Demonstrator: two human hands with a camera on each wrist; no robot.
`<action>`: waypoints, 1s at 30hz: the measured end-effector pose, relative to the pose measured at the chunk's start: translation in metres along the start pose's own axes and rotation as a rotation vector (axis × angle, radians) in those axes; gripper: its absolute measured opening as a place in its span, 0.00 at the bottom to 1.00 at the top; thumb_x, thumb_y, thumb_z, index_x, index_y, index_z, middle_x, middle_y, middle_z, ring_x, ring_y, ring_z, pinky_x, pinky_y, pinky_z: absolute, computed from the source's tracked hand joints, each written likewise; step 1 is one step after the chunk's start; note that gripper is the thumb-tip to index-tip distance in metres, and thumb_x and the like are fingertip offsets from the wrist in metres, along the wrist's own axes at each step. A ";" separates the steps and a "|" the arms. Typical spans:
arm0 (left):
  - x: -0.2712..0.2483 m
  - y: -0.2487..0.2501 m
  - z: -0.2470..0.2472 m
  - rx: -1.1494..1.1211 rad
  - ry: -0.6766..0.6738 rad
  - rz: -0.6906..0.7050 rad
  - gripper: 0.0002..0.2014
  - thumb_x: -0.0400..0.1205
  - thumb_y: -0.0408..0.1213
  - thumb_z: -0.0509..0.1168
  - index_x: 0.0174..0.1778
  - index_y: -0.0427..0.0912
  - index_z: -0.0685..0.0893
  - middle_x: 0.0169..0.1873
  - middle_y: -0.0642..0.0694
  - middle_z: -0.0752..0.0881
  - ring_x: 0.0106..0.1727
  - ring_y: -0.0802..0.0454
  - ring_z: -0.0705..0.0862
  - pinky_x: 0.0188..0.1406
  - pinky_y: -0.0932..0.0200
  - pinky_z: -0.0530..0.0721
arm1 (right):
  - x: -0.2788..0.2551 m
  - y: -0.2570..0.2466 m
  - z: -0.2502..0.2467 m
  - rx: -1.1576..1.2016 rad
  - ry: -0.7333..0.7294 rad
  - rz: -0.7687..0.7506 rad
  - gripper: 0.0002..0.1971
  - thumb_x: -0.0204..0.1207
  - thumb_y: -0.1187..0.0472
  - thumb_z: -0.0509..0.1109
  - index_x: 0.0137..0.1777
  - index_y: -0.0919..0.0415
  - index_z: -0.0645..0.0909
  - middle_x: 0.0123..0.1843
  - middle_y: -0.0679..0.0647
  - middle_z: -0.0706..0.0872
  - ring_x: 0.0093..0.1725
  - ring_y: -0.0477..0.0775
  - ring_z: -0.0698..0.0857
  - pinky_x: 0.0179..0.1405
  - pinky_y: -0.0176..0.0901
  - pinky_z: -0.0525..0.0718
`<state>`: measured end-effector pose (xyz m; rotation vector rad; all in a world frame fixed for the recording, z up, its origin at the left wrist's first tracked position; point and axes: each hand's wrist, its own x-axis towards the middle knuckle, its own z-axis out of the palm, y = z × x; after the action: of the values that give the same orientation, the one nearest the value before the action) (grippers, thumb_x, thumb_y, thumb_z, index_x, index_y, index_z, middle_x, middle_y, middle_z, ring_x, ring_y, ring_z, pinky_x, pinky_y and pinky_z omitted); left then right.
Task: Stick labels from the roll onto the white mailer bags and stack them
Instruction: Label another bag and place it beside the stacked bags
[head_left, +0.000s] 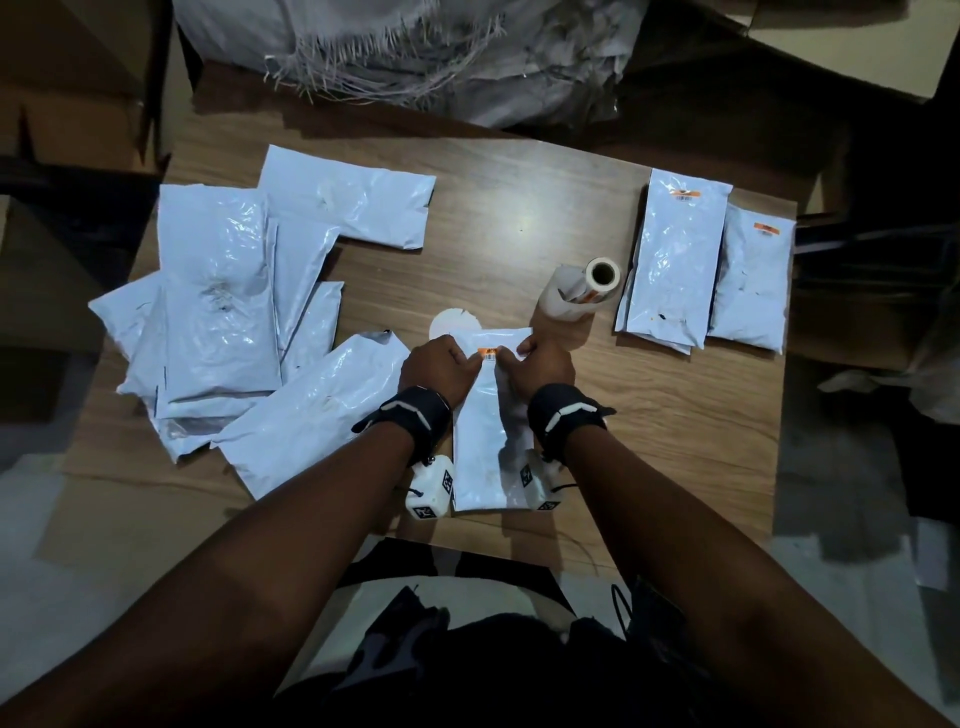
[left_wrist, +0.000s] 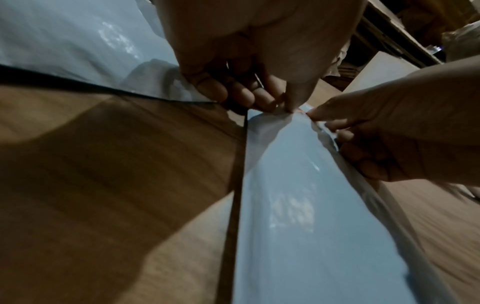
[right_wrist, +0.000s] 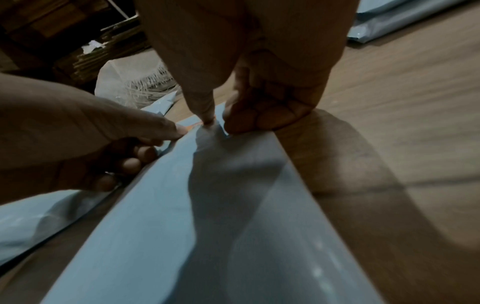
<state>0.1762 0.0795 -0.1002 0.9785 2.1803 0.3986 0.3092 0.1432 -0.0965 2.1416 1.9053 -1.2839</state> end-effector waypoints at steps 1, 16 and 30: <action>-0.002 -0.002 -0.001 0.008 0.005 0.006 0.18 0.78 0.55 0.67 0.30 0.49 0.74 0.28 0.56 0.80 0.39 0.48 0.82 0.38 0.58 0.72 | -0.003 0.001 -0.002 -0.009 0.029 -0.012 0.16 0.76 0.46 0.72 0.54 0.57 0.79 0.46 0.50 0.83 0.47 0.55 0.81 0.46 0.42 0.76; -0.035 -0.028 0.025 0.619 0.043 0.473 0.32 0.85 0.51 0.54 0.86 0.49 0.54 0.86 0.38 0.44 0.86 0.37 0.45 0.80 0.34 0.54 | -0.042 0.040 0.033 -0.512 0.079 -0.582 0.33 0.78 0.47 0.51 0.83 0.56 0.65 0.85 0.68 0.57 0.82 0.73 0.59 0.76 0.65 0.69; -0.035 -0.014 0.012 0.718 -0.079 0.341 0.38 0.85 0.56 0.52 0.86 0.44 0.45 0.85 0.35 0.41 0.85 0.35 0.46 0.80 0.36 0.52 | -0.044 0.033 0.026 -0.579 0.047 -0.371 0.38 0.78 0.43 0.58 0.85 0.58 0.55 0.86 0.67 0.48 0.84 0.70 0.51 0.79 0.63 0.63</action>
<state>0.1931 0.0440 -0.0994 1.7257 2.1080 -0.3042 0.3251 0.0852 -0.1055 1.5933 2.3893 -0.5800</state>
